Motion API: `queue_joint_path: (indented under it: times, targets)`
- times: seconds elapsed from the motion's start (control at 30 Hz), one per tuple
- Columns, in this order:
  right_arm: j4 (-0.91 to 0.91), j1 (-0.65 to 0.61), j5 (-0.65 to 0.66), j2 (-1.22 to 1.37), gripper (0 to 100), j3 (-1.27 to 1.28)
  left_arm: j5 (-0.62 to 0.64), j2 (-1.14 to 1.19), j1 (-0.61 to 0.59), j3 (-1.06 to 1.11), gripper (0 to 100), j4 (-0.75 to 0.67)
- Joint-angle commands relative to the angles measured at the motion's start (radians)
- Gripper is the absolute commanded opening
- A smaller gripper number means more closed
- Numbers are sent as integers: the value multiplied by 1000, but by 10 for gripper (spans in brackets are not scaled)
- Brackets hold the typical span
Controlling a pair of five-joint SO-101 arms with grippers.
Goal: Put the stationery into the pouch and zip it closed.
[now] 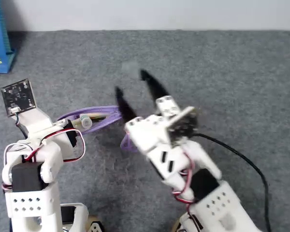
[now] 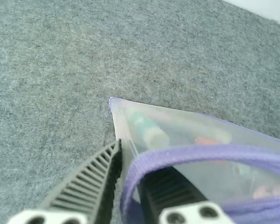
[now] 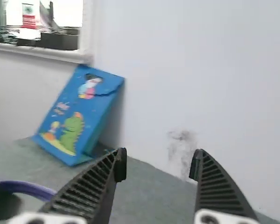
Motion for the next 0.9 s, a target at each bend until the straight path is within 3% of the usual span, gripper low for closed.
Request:
queue_joint_path:
  times: [0.0, 0.27, 0.47, 0.87]
  targets:
    - [151, 142, 3, -102, 227, -69, -6, -2, 3, -31, 12, -5]
    - [409, 380, -118, 16, 226, -69, -6, -2, 3, -31, 12, -3]
    - [440, 381, -112, 352, 225, -81, -6, -2, 2, -31, 12, -2]
    - [446, 358, -114, 980, 225, -408, -8, -2, 2, -31, 12, 11]
